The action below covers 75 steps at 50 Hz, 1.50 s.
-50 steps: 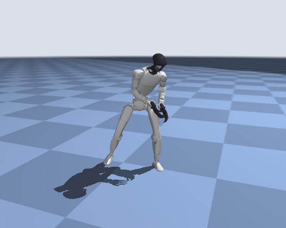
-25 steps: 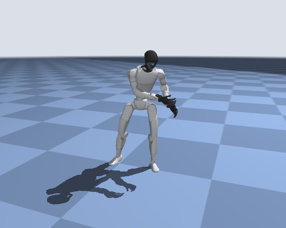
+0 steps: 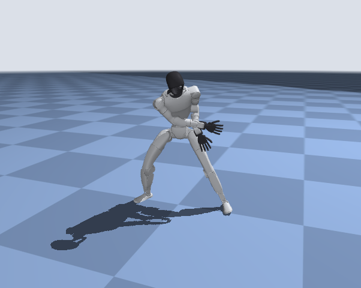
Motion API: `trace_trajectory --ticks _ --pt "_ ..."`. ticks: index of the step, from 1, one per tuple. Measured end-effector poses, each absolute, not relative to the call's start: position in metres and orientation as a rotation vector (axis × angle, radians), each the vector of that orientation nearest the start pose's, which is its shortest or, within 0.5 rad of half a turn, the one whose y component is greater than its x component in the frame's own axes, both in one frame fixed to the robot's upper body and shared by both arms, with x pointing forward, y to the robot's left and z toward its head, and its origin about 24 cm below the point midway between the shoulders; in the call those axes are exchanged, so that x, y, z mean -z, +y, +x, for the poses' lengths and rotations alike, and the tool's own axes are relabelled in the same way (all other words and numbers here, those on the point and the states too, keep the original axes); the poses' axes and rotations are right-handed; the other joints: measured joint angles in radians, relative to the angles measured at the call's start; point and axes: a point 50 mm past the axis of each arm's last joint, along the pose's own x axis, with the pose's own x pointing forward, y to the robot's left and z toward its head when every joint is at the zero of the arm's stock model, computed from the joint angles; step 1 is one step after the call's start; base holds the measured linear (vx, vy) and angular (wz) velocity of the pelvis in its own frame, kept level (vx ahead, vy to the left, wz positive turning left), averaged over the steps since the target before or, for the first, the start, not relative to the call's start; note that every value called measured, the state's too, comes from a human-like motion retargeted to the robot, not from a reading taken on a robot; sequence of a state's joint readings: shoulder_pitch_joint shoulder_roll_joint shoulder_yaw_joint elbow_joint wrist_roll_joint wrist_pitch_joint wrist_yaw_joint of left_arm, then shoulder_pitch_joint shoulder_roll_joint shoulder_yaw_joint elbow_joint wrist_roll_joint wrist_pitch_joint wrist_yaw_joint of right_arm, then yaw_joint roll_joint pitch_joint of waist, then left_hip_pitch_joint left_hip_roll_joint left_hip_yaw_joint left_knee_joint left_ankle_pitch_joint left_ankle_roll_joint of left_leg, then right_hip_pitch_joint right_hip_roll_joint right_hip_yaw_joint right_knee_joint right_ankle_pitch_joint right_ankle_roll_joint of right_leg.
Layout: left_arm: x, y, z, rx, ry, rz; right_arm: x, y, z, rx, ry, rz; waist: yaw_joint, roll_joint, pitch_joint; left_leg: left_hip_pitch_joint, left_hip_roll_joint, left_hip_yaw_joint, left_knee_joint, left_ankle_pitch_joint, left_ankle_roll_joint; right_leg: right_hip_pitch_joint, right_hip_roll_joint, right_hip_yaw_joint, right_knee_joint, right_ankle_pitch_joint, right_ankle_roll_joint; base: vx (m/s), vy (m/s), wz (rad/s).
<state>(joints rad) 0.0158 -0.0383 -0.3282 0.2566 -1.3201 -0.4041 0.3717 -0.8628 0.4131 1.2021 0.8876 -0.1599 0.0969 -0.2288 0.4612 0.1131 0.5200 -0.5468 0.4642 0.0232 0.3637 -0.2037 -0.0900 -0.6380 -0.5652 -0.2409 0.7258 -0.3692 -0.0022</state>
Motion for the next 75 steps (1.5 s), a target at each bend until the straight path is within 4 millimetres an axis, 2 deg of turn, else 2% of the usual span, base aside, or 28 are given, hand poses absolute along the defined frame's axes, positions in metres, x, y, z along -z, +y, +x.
trace_trajectory --ticks 3,7,10,12,13,15,17,19,22,24,26,28,30,31,33,34,35,37,40,43,45,47,48,50,55,62,69,75 --pt "0.017 0.088 0.252 -0.376 0.345 -1.303 -0.062 0.149 0.237 -0.947 -0.34 -0.98 -0.066 -0.035 -0.031 0.154 0.073 0.077 -0.169 -0.068 0.018 -0.008 0.023 -0.022 0.178 -0.093 0.015 0.15 -0.99 0.17" --pt "0.005 0.065 0.282 -0.284 0.423 -1.25 -0.069 0.117 0.279 -0.813 -0.271 -0.975 -0.156 -0.161 -0.171 0.326 0.058 0.132 -0.291 -0.156 0.041 0.063 0.098 -0.084 0.151 -0.151 0.051 0.28 -0.96 -0.26" --pt "-0.017 0.034 0.303 -0.192 0.504 -1.147 -0.084 0.076 0.323 -0.635 -0.184 -0.976 -0.256 -0.258 -0.297 0.385 -0.081 0.003 -0.202 -0.085 0.03 0.209 0.213 -0.129 -0.107 -0.04 0.071 0.33 -0.9 -0.59" --pt "-0.043 0.01 0.318 -0.085 0.513 -1.081 -0.105 0.045 0.353 -0.507 -0.14 -1.005 -0.367 -0.307 -0.381 0.401 -0.204 -0.016 -0.119 -0.002 0.014 0.31 0.276 -0.101 -0.304 0.146 0.11 0.31 -0.8 -0.19" --pt "-0.06 -0.001 0.326 -0.022 0.494 -1.045 -0.12 0.031 0.367 -0.446 -0.131 -1.021 -0.432 -0.322 -0.424 0.408 -0.254 0.003 -0.09 0.048 0.015 0.35 0.302 -0.063 -0.382 0.252 0.136 0.29 -0.74 -0.14" --pt "-0.11 0.014 0.361 -0.181 0.425 -1.411 -0.16 0.013 0.389 -0.487 -0.126 -1.265 -0.561 -0.304 -0.51 0.412 -0.327 0.06 -0.067 0.197 0.093 0.381 0.351 0.076 -0.487 0.476 0.16 0.28 -0.7 -0.4" --pt "-0.166 0.008 0.38 -0.005 0.253 -1.231 -0.22 -0.003 0.404 -0.357 -0.21 -1.219 -0.656 -0.253 -0.575 0.436 -0.344 0.071 -0.106 0.299 0.08 0.399 0.384 0.145 -0.519 0.588 0.173 0.28 -0.68 -0.65" --pt "-0.234 0.003 0.39 0.143 0.037 -0.966 -0.298 -0.021 0.407 -0.195 -0.362 -1.143 -0.709 -0.19 -0.608 0.46 -0.355 0.015 -0.162 0.321 0.044 0.404 0.378 0.108 -0.528 0.602 0.143 0.3 -0.66 -0.93" --pt "-0.348 -0.006 0.377 0.298 -0.349 -0.573 -0.423 -0.05 0.374 0.069 -0.691 -0.996 -0.739 -0.122 -0.605 0.492 -0.394 -0.149 -0.222 0.218 0.0 0.415 0.316 -0.023 -0.569 0.57 0.119 0.34 -0.66 -1.09" --pt "-0.424 -0.014 0.345 0.372 -0.625 -0.341 -0.496 -0.064 0.327 0.247 -0.951 -0.864 -0.751 -0.108 -0.581 0.509 -0.423 -0.189 -0.215 0.107 0.001 0.418 0.282 -0.032 -0.603 0.557 0.165 0.35 -0.68 -0.94" --pt "-0.491 -0.024 0.294 0.418 -0.893 -0.131 -0.553 -0.075 0.267 0.412 -1.219 -0.679 -0.767 -0.109 -0.548 0.512 -0.42 -0.084 -0.139 -0.05 0.029 0.401 0.27 0.024 -0.584 0.49 0.228 0.31 -0.67 -0.85" --pt "-0.538 -0.03 0.234 0.439 -1.179 0.062 -0.587 -0.083 0.203 0.515 -1.495 -0.474 -0.777 -0.098 -0.512 0.494 -0.355 0.087 -0.001 -0.225 0.074 0.356 0.303 0.075 -0.49 0.349 0.261 0.24 -0.71 -1.02" --pt "-0.558 -0.038 0.178 0.455 -1.425 0.232 -0.597 -0.092 0.149 0.572 -1.74 -0.286 -0.778 -0.088 -0.469 0.459 -0.263 0.173 0.177 -0.348 0.108 0.299 0.371 0.092 -0.34 0.191 0.264 0.21 -0.62 -1.08" --pt "-0.561 -0.042 0.158 0.45 -1.516 0.312 -0.593 -0.098 0.134 0.614 -1.832 -0.243 -0.792 -0.094 -0.444 0.446 -0.283 0.147 0.263 -0.373 0.148 0.287 0.349 0.107 -0.26 0.127 0.264 0.26 -0.26 -0.74" --pt "-0.55 -0.054 0.136 0.442 -1.634 0.426 -0.572 -0.116 0.122 0.72 -1.957 -0.151 -0.815 -0.108 -0.396 0.413 -0.304 0.059 0.414 -0.375 0.182 0.276 0.351 0.127 -0.142 0.037 0.211 0.24 -0.16 -0.53" --pt "-0.537 -0.056 0.139 0.447 -1.659 0.451 -0.551 -0.128 0.13 0.752 -1.984 -0.118 -0.822 -0.11 -0.381 0.396 -0.314 0.008 0.467 -0.348 0.185 0.282 0.364 0.136 -0.121 0.021 0.171 0.18 -0.26 -0.53" --pt "-0.522 -0.055 0.145 0.454 -1.676 0.462 -0.527 -0.141 0.14 0.782 -2.002 -0.098 -0.827 -0.108 -0.37 0.38 -0.327 -0.04 0.511 -0.313 0.186 0.291 0.376 0.145 -0.113 0.015 0.131 0.17 -0.21 -0.43" --pt "-0.477 -0.05 0.185 0.471 -1.579 0.418 -0.462 -0.163 0.18 0.821 -1.894 -0.078 -0.833 -0.1 -0.369 0.356 -0.35 -0.081 0.542 -0.206 0.188 0.32 0.388 0.164 -0.155 0.038 0.075 0.16 -0.15 -0.31" --pt "-0.387 -0.041 0.257 0.467 -1.245 0.384 -0.351 -0.185 0.232 0.791 -1.501 -0.087 -0.839 -0.086 -0.376 0.33 -0.375 -0.045 0.529 -0.042 0.195 0.364 0.374 0.192 -0.27 0.096 0.035 0.14 -0.08 -0.24" --pt "-0.292 -0.042 0.309 0.554 -0.825 0.43 -0.248 -0.185 0.265 0.541 -0.991 0.073 -0.837 -0.083 -0.365 0.314 -0.385 0.066 0.493 0.069 0.19 0.386 0.338 0.225 -0.384 0.149 0.062 0.09 -0.03 -0.33" --pt "-0.232 -0.045 0.325 0.629 -0.573 0.463 -0.186 -0.18 0.272 0.421 -0.671 0.279 -0.836 -0.08 -0.348 0.311 -0.387 0.138 0.472 0.119 0.179 0.392 0.314 0.247 -0.442 0.172 0.089 0.07 0.0 -0.41" --pt "-0.174 -0.05 0.325 0.705 -0.363 0.526 -0.132 -0.18 0.268 0.411 -0.409 0.448 -0.847 -0.062 -0.336 0.311 -0.391 0.171 0.452 0.158 0.168 0.392 0.3 0.259 -0.475 0.163 0.055 0.08 0.03 -0.34" --pt "-0.151 -0.054 0.321 0.734 -0.286 0.533 -0.112 -0.18 0.265 0.435 -0.314 0.491 -0.856 -0.062 -0.322 0.318 -0.402 0.177 0.442 0.169 0.145 0.403 0.287 0.262 -0.503 0.167 0.101 0.07 0.03 -0.36" --pt "-0.109 -0.061 0.309 0.79 -0.142 0.579 -0.08 -0.183 0.255 0.503 -0.168 0.534 -0.872 -0.048 -0.304 0.32 -0.421 0.165 0.42 0.196 0.137 0.389 0.279 0.285 -0.516 0.166 0.029 0.05 0.08 -0.43" --pt "-0.065 -0.085 0.276 0.842 -0.008 0.532 -0.056 -0.202 0.234 0.649 -0.091 0.501 -0.934 -0.039 -0.244 0.342 -0.494 0.074 0.377 0.196 0.049 0.387 0.247 0.322 -0.56 0.175 0.048 0.03 0.1 -0.33" --pt "-0.075 -0.125 0.248 0.898 -0.021 0.398 -0.062 -0.243 0.217 0.768 -0.137 0.476 -0.957 -0.068 -0.152 0.372 -0.581 -0.075 0.359 0.085 -0.083 0.382 0.196 0.398 -0.615 0.208 0.139 -0.02 0.14 -0.5" --pt "-0.08 -0.151 0.226 0.918 -0.033 0.352 -0.062 -0.266 0.204 0.865 -0.158 0.53 -0.948 -0.189 -0.037 0.367 -0.37 0.029 0.236 -0.023 0.015 0.352 0.161 0.416 -0.656 0.257 0.249 -0.15 0.22 -0.2" --pt "-0.055 -0.152 0.219 0.93 -0.034 0.596 -0.017 -0.257 0.187 0.92 0.044 0.76 -0.897 -0.272 0.0 0.223 -0.185 0.052 0.093 -0.104 0.049 0.222 0.153 0.407 -0.563 0.24 0.264 -0.22 0.33 0.32"
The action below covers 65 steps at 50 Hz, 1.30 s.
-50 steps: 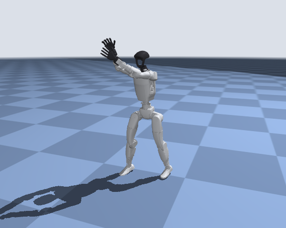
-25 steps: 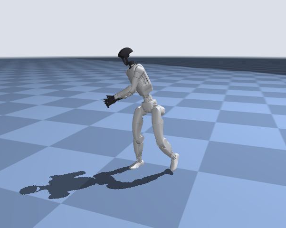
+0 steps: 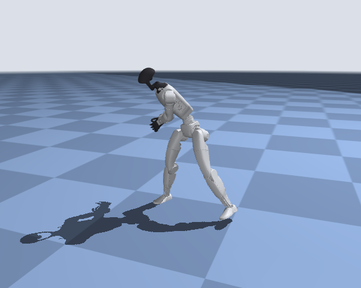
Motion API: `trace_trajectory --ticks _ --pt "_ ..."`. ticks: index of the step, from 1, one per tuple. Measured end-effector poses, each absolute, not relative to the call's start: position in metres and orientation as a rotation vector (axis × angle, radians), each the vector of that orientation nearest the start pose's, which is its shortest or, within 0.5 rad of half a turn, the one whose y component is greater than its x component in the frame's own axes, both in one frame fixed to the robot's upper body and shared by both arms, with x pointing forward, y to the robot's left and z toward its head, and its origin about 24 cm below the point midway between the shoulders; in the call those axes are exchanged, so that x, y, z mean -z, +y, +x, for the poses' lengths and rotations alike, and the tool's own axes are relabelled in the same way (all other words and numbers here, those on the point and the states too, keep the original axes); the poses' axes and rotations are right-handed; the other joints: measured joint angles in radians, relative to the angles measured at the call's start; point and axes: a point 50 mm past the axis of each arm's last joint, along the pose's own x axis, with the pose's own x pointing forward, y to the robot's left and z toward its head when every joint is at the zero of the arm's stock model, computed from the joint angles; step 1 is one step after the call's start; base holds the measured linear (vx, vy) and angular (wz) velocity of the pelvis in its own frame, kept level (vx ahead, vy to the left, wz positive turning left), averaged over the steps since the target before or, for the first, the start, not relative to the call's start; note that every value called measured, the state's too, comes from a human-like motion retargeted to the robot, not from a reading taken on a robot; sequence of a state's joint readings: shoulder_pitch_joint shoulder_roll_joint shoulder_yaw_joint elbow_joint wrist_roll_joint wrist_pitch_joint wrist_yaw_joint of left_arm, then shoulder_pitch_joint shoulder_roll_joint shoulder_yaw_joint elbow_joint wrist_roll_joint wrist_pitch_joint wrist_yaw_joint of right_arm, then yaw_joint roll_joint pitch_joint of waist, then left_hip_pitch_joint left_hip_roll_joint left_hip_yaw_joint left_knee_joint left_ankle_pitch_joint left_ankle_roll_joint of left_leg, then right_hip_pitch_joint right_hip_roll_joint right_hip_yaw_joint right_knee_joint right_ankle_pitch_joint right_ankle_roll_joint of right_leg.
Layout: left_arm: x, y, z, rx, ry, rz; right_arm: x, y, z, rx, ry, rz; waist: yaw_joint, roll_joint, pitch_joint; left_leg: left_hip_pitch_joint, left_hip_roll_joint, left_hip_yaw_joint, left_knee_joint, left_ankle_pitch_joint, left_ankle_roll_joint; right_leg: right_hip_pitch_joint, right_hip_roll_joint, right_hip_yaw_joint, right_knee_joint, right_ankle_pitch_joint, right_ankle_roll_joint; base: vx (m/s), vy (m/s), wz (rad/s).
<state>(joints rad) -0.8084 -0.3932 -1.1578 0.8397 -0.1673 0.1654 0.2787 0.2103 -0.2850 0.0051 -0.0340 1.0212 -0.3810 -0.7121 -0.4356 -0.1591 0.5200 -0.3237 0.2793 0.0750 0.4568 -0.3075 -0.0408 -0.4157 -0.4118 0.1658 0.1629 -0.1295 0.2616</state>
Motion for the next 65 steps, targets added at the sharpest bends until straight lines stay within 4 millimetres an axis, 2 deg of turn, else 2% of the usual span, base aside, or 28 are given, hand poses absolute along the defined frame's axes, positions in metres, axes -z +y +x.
trace_trajectory --ticks 3,6,8,11,14,16,19,21,23,26,28,30,32,35,38,40,41,43,44,45,47,51,53,55,58,60,62,65 --pt "-0.039 -0.144 0.224 0.909 -0.018 0.732 0.01 -0.24 0.191 0.928 0.179 0.88 0.013 -0.008 0.0 -0.121 0.11 0.098 -0.022 0.0 0.022 -0.084 -0.012 -0.03 0.112 -0.033 0.0 -0.21 0.47 0.85" --pt "-0.031 -0.124 0.245 0.858 -0.039 0.871 0.025 -0.219 0.211 0.894 0.264 0.963 0.028 -0.009 0.0 -0.261 0.166 0.099 0.076 0.036 0.02 -0.133 -0.034 -0.06 0.189 -0.052 0.0 -0.15 0.56 0.78" --pt "-0.03 -0.108 0.264 0.801 -0.061 0.957 0.024 -0.206 0.232 0.864 0.277 1.004 0.045 -0.014 0.0 -0.345 0.163 0.056 0.203 0.023 0.016 -0.126 -0.066 -0.071 0.191 -0.048 -0.006 -0.08 0.71 0.61" --pt "-0.037 -0.082 0.296 0.694 -0.091 1.062 0.006 -0.188 0.272 0.807 0.243 1.047 0.091 -0.012 0.0 -0.421 0.138 0.027 0.401 -0.065 0.018 -0.048 -0.128 -0.093 0.122 0.018 -0.047 0.01 0.85 0.41" --pt "-0.053 -0.062 0.323 0.579 -0.126 1.08 -0.025 -0.172 0.313 0.739 0.194 1.053 0.178 0.017 -0.017 -0.405 0.091 0.056 0.537 -0.16 0.014 0.091 -0.214 -0.196 0.008 0.174 -0.048 0.15 0.97 0.18" --pt "-0.068 -0.05 0.338 0.505 -0.151 1.037 -0.049 -0.162 0.335 0.693 0.164 1.059 0.255 0.065 -0.066 -0.359 0.048 0.101 0.556 -0.204 0.015 0.174 -0.255 -0.301 -0.039 0.261 -0.051 0.25 1.01 0.18" --pt "-0.102 -0.021 0.364 0.389 -0.183 0.893 -0.095 -0.143 0.366 0.544 0.094 1.114 0.379 0.166 -0.175 -0.247 -0.055 0.169 0.424 -0.195 0.04 0.252 -0.214 -0.331 -0.035 0.234 -0.095 0.3 1.01 0.48" --pt "-0.131 -0.003 0.379 0.317 -0.179 0.774 -0.13 -0.123 0.379 0.419 0.053 1.056 0.481 0.227 -0.261 -0.142 -0.145 0.182 0.231 -0.104 0.051 0.276 -0.104 -0.254 0.002 0.142 -0.113 0.3 0.93 0.84" --pt "-0.163 0.015 0.391 0.265 -0.184 0.664 -0.17 -0.098 0.388 0.278 -0.007 0.821 0.591 0.27 -0.348 -0.037 -0.234 0.144 0.014 0.062 0.034 0.285 0.038 -0.197 0.029 0.09 -0.103 0.26 0.82 0.98" --pt "-0.226 0.047 0.405 0.191 -0.25 0.546 -0.244 -0.057 0.388 0.04 -0.193 0.536 0.727 0.271 -0.464 0.064 -0.349 -0.037 -0.204 0.32 -0.031 0.278 0.194 -0.193 0.0 0.144 -0.082 0.24 0.72 1.19" --pt "-0.28 0.073 0.407 0.13 -0.348 0.515 -0.304 -0.025 0.373 -0.157 -0.37 0.395 0.768 0.229 -0.506 0.102 -0.399 -0.133 -0.255 0.387 -0.05 0.263 0.24 -0.166 -0.045 0.211 -0.072 0.29 0.68 1.7" --pt "-0.35 0.102 0.396 0.056 -0.507 0.531 -0.374 0.01 0.344 -0.344 -0.603 0.214 0.76 0.17 -0.502 0.13 -0.398 -0.105 -0.253 0.375 -0.038 0.247 0.259 -0.094 -0.094 0.27 -0.048 0.36 0.66 2.16" --pt "-0.428 0.123 0.366 -0.016 -0.719 0.592 -0.445 0.041 0.297 -0.44 -0.893 -0.035 0.718 0.109 -0.466 0.158 -0.347 -0.001 -0.241 0.348 -0.022 0.236 0.264 -0.029 -0.132 0.293 -0.015 0.42 0.63 2.42" --pt "-0.529 0.134 0.293 -0.115 -1.043 0.681 -0.527 0.068 0.209 -0.388 -1.326 -0.376 0.642 0.041 -0.42 0.178 -0.227 0.102 -0.262 0.334 -0.024 0.225 0.256 -0.068 -0.12 0.206 -0.023 0.46 0.61 2.43" --pt "-0.595 0.121 0.205 -0.184 -1.366 0.659 -0.573 0.071 0.12 -0.295 -1.671 -0.489 0.59 0.04 -0.405 0.134 -0.063 0.088 -0.298 0.352 -0.035 0.185 0.253 -0.226 0.086 -0.039 -0.092 0.45 0.61 1.96" --pt "-0.615 0.112 0.153 -0.215 -1.575 0.609 -0.585 0.067 0.07 -0.326 -1.833 -0.472 0.575 0.054 -0.398 0.1 -0.004 -0.022 -0.287 0.299 -0.046 0.148 0.227 -0.31 0.302 -0.185 -0.119 0.47 0.61 1.6" --pt "-0.618 0.11 0.134 -0.236 -1.668 0.59 -0.584 0.067 0.052 -0.38 -1.889 -0.46 0.57 0.05 -0.393 0.086 -0.016 -0.08 -0.258 0.238 -0.056 0.133 0.193 -0.335 0.399 -0.22 -0.116 0.48 0.6 1.63" --pt "-0.613 0.112 0.109 -0.295 -1.827 0.555 -0.574 0.067 0.025 -0.505 -1.978 -0.457 0.566 0.037 -0.385 0.059 -0.059 -0.157 -0.183 0.129 -0.077 0.117 0.123 -0.374 0.55 -0.246 -0.114 0.46 0.57 1.59" --pt "-0.603 0.117 0.11 -0.327 -1.874 0.529 -0.563 0.068 0.022 -0.566 -2.007 -0.473 0.573 0.029 -0.384 0.047 -0.083 -0.17 -0.142 0.099 -0.077 0.12 0.094 -0.385 0.593 -0.235 -0.124 0.44 0.53 1.42" --pt "-0.592 0.124 0.113 -0.37 -1.915 0.498 -0.552 0.068 0.021 -0.62 -2.034 -0.491 0.584 0.022 -0.385 0.036 -0.106 -0.176 -0.103 0.08 -0.073 0.127 0.07 -0.393 0.625 -0.217 -0.138 0.43 0.51 1.22" --pt "-0.549 0.141 0.15 -0.415 -1.902 0.357 -0.518 0.069 0.042 -0.691 -2.051 -0.551 0.639 0.014 -0.393 0.029 -0.137 -0.176 -0.055 0.086 -0.041 0.154 0.054 -0.387 0.637 -0.161 -0.184 0.4 0.47 0.97" --pt "-0.419 0.182 0.229 -0.548 -1.608 0.016 -0.44 0.071 0.106 -0.777 -1.947 -0.628 0.776 0.008 -0.39 0.057 -0.176 -0.221 -0.054 0.121 0.012 0.206 0.074 -0.351 0.597 -0.043 -0.255 0.35 0.39 0.7" --pt "-0.35 0.198 0.254 -0.61 -1.371 -0.068 -0.406 0.074 0.144 -0.811 -1.788 -0.629 0.837 0.0 -0.374 0.073 -0.188 -0.259 -0.079 0.128 0.017 0.224 0.081 -0.358 0.577 0.006 -0.276 0.29 0.29 0.69" --pt "-0.286 0.205 0.269 -0.632 -1.126 -0.106 -0.37 0.076 0.184 -0.849 -1.564 -0.604 0.892 -0.009 -0.347 0.085 -0.194 -0.295 -0.109 0.127 0.012 0.239 0.081 -0.389 0.565 0.047 -0.291 0.25 0.23 0.81" --pt "-0.2 0.206 0.274 -0.623 -0.795 -0.129 -0.311 0.081 0.23 -0.919 -1.202 -0.541 0.956 -0.01 -0.291 0.096 -0.19 -0.351 -0.174 0.118 0.003 0.253 0.084 -0.447 0.558 0.094 -0.305 0.2 0.17 1.0" --pt "-0.153 0.207 0.266 -0.619 -0.609 -0.142 -0.27 0.088 0.246 -0.974 -0.993 -0.502 0.987 -0.005 -0.247 0.103 -0.179 -0.389 -0.228 0.114 0.0 0.257 0.095 -0.473 0.557 0.124 -0.31 0.17 0.11 1.11" --pt "-0.115 0.211 0.255 -0.61 -0.451 -0.159 -0.232 0.098 0.251 -1.038 -0.818 -0.474 1.008 0.001 -0.209 0.107 -0.162 -0.418 -0.286 0.116 0.001 0.255 0.116 -0.48 0.55 0.155 -0.306 0.15 0.06 1.09" --pt "-0.071 0.22 0.232 -0.592 -0.248 -0.211 -0.181 0.115 0.243 -1.124 -0.626 -0.457 1.033 0.009 -0.17 0.107 -0.137 -0.452 -0.36 0.129 0.023 0.252 0.16 -0.458 0.525 0.202 -0.287 0.14 0.02 0.93"
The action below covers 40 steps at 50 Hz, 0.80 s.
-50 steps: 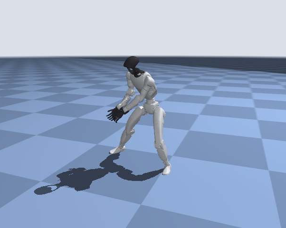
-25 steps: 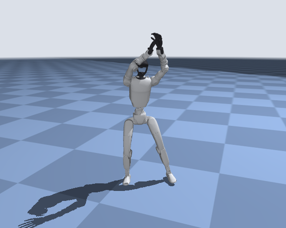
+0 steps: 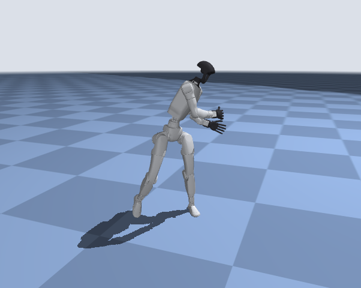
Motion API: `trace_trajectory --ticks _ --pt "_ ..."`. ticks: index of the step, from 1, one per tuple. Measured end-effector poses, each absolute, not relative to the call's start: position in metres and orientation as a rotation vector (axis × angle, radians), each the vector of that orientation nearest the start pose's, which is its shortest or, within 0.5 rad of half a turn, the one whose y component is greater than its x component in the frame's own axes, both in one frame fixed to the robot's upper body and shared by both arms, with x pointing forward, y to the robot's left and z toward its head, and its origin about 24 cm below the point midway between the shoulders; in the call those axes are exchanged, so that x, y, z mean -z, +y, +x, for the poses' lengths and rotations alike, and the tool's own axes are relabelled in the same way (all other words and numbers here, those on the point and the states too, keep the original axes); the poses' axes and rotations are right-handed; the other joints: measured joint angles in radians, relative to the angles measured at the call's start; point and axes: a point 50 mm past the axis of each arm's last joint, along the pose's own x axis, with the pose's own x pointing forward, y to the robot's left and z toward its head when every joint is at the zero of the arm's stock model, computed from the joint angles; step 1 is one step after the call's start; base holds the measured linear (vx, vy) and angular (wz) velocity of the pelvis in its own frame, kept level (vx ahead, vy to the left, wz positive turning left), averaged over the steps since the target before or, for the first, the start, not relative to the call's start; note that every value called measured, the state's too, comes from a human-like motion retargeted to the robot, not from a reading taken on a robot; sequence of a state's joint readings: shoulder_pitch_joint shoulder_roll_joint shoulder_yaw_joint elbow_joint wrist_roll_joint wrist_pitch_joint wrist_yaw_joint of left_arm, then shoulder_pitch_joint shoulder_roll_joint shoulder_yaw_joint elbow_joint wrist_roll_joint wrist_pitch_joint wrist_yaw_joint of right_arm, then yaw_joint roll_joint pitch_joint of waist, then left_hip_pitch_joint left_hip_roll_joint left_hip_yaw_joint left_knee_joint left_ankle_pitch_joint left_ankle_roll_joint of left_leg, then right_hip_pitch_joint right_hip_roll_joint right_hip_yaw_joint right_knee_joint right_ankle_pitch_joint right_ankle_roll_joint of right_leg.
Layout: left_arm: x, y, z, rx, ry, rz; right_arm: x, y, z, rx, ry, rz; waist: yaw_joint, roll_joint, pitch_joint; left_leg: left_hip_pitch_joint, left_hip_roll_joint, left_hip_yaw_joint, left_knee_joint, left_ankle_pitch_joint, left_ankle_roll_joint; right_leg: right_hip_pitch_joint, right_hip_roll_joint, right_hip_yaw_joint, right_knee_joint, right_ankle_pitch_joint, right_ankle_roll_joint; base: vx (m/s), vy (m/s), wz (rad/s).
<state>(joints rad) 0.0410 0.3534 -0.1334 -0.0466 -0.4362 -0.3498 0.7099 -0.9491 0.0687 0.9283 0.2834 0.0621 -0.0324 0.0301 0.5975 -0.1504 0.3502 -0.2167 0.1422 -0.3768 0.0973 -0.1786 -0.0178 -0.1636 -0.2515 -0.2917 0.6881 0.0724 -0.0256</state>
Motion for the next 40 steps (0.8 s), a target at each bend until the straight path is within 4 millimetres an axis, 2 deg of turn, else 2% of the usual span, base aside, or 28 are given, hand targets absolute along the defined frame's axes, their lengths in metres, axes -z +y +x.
trace_trajectory --ticks 3,5,8,10,15,18,20,23,25,27,30,34,40 --pt "-0.04 0.227 0.208 -0.579 -0.072 -0.326 -0.146 0.131 0.225 -1.182 -0.527 -0.469 0.016 0.0 0.012 -0.008 0.008 -0.032 -0.042 0.021 0.057 0.002 0.04 0.052 -0.042 0.037 0.029 0.14 -0.01 0.65" --pt "-0.025 0.229 0.191 -0.584 0.025 -0.424 -0.132 0.138 0.213 -1.212 -0.493 -0.48 0.021 -0.001 0.01 -0.016 0.006 -0.05 -0.051 0.031 0.093 0.008 0.058 0.088 -0.074 0.053 0.048 0.14 -0.02 0.44" --pt "-0.013 0.231 0.172 -0.615 0.106 -0.537 -0.124 0.144 0.201 -1.248 -0.476 -0.496 0.019 0.004 0.0 -0.021 0.002 -0.063 -0.051 0.035 0.116 0.032 0.077 0.127 -0.125 0.065 0.071 0.12 -0.03 0.24" --pt "-0.011 0.234 0.166 -0.642 0.114 -0.575 -0.125 0.146 0.198 -1.263 -0.487 -0.513 0.013 0.008 -0.008 -0.022 0.001 -0.062 -0.049 0.034 0.117 0.046 0.082 0.144 -0.151 0.068 0.083 0.1 -0.05 0.03" --pt "-0.021 0.241 0.173 -0.684 0.042 -0.54 -0.137 0.147 0.202 -1.238 -0.564 -0.575 -0.001 0.013 -0.032 -0.016 0.01 -0.015 -0.036 0.031 0.121 0.047 0.104 0.233 -0.173 0.06 0.124 0.05 -0.09 -0.38" --pt "-0.029 0.243 0.184 -0.671 -0.004 -0.49 -0.146 0.144 0.21 -1.184 -0.617 -0.596 -0.018 0.006 -0.05 -0.015 0.019 0.04 -0.013 0.019 0.121 0.022 0.112 0.308 -0.178 -0.023 0.15 0.01 -0.14 -0.9" --pt "-0.035 0.245 0.19 -0.645 -0.033 -0.459 -0.151 0.14 0.215 -1.147 -0.642 -0.598 -0.034 -0.004 -0.056 -0.009 0.022 0.09 0.004 0.004 0.107 0.005 0.082 0.29 -0.218 -0.105 0.162 -0.03 -0.17 -1.2" --pt "-0.043 0.247 0.198 -0.595 -0.063 -0.418 -0.153 0.133 0.224 -1.116 -0.635 -0.581 -0.072 -0.036 -0.052 0.003 0.002 0.178 0.025 -0.017 0.084 -0.011 -0.015 0.124 -0.363 -0.176 0.17 -0.05 -0.22 -1.25" --pt "-0.046 0.248 0.203 -0.549 -0.07 -0.369 -0.153 0.125 0.23 -1.097 -0.617 -0.552 -0.109 -0.06 -0.049 0.011 -0.018 0.23 0.038 -0.032 0.07 -0.012 -0.066 -0.022 -0.464 -0.187 0.175 -0.05 -0.26 -1.07" --pt "-0.048 0.246 0.208 -0.504 -0.065 -0.331 -0.151 0.118 0.236 -1.083 -0.585 -0.517 -0.148 -0.078 -0.053 0.017 -0.029 0.275 0.046 -0.041 0.065 -0.015 -0.084 -0.127 -0.53 -0.176 0.179 -0.05 -0.29 -0.99" --pt "-0.048 0.24 0.214 -0.447 -0.039 -0.317 -0.148 0.108 0.243 -1.057 -0.535 -0.467 -0.208 -0.086 -0.074 0.024 -0.024 0.325 0.053 -0.045 0.058 -0.027 -0.078 -0.163 -0.573 -0.188 0.171 -0.05 -0.3 -0.92" --pt "-0.037 0.222 0.218 -0.423 0.031 -0.465 -0.142 0.098 0.25 -1.023 -0.476 -0.448 -0.297 -0.073 -0.11 0.034 -0.006 0.357 0.069 -0.029 0.049 -0.045 -0.055 -0.095 -0.584 -0.216 0.165 -0.02 -0.29 -0.71" --pt "-0.017 0.186 0.214 -0.446 0.157 -0.777 -0.125 0.087 0.257 -1.017 -0.385 -0.497 -0.422 -0.045 -0.171 0.057 0.009 0.403 0.1 0.01 0.031 -0.03 -0.03 -0.051 -0.613 -0.217 0.192 0.03 -0.21 -0.45"
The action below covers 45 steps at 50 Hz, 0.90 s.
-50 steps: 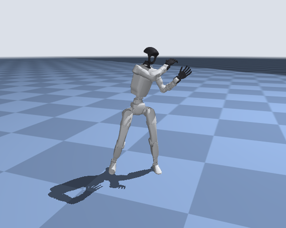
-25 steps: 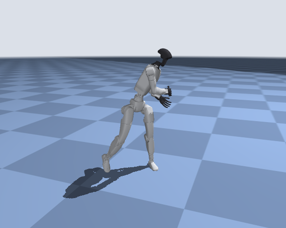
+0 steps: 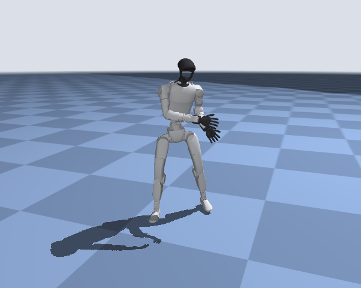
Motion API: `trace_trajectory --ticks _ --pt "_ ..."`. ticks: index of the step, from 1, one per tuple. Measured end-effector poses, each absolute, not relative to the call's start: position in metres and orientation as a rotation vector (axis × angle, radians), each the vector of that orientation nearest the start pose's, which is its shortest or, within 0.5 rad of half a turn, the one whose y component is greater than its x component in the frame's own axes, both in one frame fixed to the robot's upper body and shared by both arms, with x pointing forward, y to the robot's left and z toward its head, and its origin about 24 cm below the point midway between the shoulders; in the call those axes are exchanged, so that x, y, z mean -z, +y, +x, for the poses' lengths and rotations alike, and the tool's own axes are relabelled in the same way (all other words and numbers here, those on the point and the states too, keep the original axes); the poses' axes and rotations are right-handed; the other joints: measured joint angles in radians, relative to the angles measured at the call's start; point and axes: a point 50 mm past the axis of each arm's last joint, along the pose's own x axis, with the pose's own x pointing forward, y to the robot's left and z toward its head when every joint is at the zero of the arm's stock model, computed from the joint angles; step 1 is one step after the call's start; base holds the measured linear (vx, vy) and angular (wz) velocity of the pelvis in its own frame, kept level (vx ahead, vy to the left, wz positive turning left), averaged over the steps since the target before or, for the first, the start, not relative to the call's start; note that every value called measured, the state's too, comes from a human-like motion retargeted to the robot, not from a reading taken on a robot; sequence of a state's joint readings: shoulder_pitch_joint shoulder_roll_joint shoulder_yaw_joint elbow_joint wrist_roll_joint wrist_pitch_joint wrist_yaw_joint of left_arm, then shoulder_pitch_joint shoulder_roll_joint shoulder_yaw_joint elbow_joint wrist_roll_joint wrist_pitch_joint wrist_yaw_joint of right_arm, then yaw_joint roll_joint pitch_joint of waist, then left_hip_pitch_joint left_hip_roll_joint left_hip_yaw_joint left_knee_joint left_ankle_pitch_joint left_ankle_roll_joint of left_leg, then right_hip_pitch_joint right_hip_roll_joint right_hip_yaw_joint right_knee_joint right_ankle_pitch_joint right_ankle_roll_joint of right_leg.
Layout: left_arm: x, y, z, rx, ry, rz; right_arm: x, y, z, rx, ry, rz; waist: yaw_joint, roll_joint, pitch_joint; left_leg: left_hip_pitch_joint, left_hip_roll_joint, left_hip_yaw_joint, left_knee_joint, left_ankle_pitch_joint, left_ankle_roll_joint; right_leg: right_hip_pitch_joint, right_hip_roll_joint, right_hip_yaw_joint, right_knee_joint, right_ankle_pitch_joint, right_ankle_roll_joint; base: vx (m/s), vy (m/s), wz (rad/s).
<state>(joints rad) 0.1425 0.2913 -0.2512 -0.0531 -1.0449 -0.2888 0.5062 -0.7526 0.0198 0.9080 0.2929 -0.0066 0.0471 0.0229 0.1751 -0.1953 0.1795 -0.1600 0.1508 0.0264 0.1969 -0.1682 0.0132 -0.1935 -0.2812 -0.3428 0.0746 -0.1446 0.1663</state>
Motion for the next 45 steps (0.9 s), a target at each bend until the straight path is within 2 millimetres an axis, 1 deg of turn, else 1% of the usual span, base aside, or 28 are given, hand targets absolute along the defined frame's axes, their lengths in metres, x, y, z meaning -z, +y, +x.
trace_trajectory --ticks 4,9,11,15,17,22,25,28,32,35,38,41,45 --pt "-0.01 0.173 0.213 -0.45 0.202 -0.838 -0.116 0.08 0.259 -1.027 -0.334 -0.511 -0.034 0.014 -0.029 0.004 0.0 0.034 0.04 0.011 0.0 0.01 0.005 0.029 -0.012 -0.004 0.012 0.06 -0.13 -0.37" --pt "-0.008 0.168 0.212 -0.419 0.229 -0.821 -0.111 0.075 0.259 -1.045 -0.297 -0.498 -0.044 0.023 -0.042 0.005 -0.005 0.04 0.089 0.026 -0.001 0.026 0.003 0.052 -0.014 -0.01 0.018 0.06 -0.06 -0.21" --pt "-0.008 0.168 0.211 -0.406 0.231 -0.807 -0.11 0.074 0.258 -1.049 -0.288 -0.485 -0.04 0.025 -0.043 0.01 -0.017 0.001 0.094 0.019 -0.006 0.034 0.001 0.058 -0.011 -0.014 0.017 0.05 0.01 -0.14" --pt "-0.009 0.171 0.21 -0.404 0.225 -0.782 -0.11 0.075 0.257 -1.053 -0.274 -0.46 -0.024 0.038 -0.041 0.03 -0.054 -0.137 0.072 -0.028 -0.014 0.049 0.003 0.065 0.001 -0.026 0.004 0.03 0.06 -0.08" --pt "-0.009 0.173 0.211 -0.415 0.221 -0.777 -0.11 0.076 0.257 -1.051 -0.272 -0.455 -0.02 0.048 -0.042 0.036 -0.054 -0.146 0.067 -0.047 -0.005 0.053 0.004 0.063 0.011 -0.031 -0.01 0.02 0.13 0.02" --pt "-0.01 0.175 0.213 -0.44 0.211 -0.774 -0.113 0.079 0.259 -1.049 -0.273 -0.454 -0.016 0.065 -0.053 0.051 -0.047 -0.081 0.04 -0.103 0.049 0.051 -0.001 0.047 0.028 -0.031 -0.034 -0.01 0.19 0.15" --pt "-0.012 0.177 0.216 -0.443 0.198 -0.757 -0.114 0.082 0.259 -1.047 -0.277 -0.454 -0.009 0.064 -0.055 0.065 -0.054 -0.068 0.006 -0.127 0.074 0.048 -0.01 0.04 0.03 -0.017 -0.044 -0.05 0.24 0.14" --pt "-0.016 0.181 0.219 -0.434 0.173 -0.728 -0.117 0.085 0.26 -1.042 -0.289 -0.459 0.005 0.051 -0.042 0.079 -0.066 -0.068 -0.025 -0.139 0.077 0.042 -0.024 0.042 0.031 0.006 -0.054 -0.08 0.25 -0.01" --pt "-0.023 0.188 0.224 -0.417 0.124 -0.678 -0.124 0.091 0.26 -1.043 -0.319 -0.471 0.035 0.026 -0.004 0.096 -0.081 -0.044 -0.051 -0.151 0.058 0.025 -0.038 0.071 0.027 0.051 -0.052 -0.12 0.26 -0.31" --pt "-0.026 0.194 0.226 -0.415 0.093 -0.637 -0.129 0.097 0.259 -1.051 -0.344 -0.485 0.062 0.005 0.031 0.104 -0.094 -0.006 -0.055 -0.157 0.044 0.007 -0.044 0.119 0.012 0.1 -0.031 -0.15 0.24 -0.62" --pt "-0.026 0.2 0.226 -0.423 0.077 -0.606 -0.133 0.104 0.258 -1.061 -0.369 -0.509 0.087 -0.011 0.059 0.109 -0.102 0.04 -0.048 -0.162 0.034 -0.007 -0.047 0.145 -0.007 0.142 0.006 -0.16 0.2 -0.79" --pt "-0.026 0.207 0.224 -0.424 0.074 -0.581 -0.136 0.111 0.255 -1.068 -0.393 -0.531 0.107 -0.02 0.071 0.11 -0.098 0.086 -0.041 -0.165 0.033 -0.011 -0.05 0.112 -0.01 0.15 0.027 -0.15 0.15 -0.84" --pt "-0.03 0.216 0.224 -0.403 0.065 -0.531 -0.142 0.116 0.253 -1.071 -0.429 -0.538 0.13 -0.026 0.064 0.107 -0.08 0.14 -0.041 -0.164 0.044 0.001 -0.05 0.048 0.02 0.128 0.007 -0.14 0.1 -0.78"
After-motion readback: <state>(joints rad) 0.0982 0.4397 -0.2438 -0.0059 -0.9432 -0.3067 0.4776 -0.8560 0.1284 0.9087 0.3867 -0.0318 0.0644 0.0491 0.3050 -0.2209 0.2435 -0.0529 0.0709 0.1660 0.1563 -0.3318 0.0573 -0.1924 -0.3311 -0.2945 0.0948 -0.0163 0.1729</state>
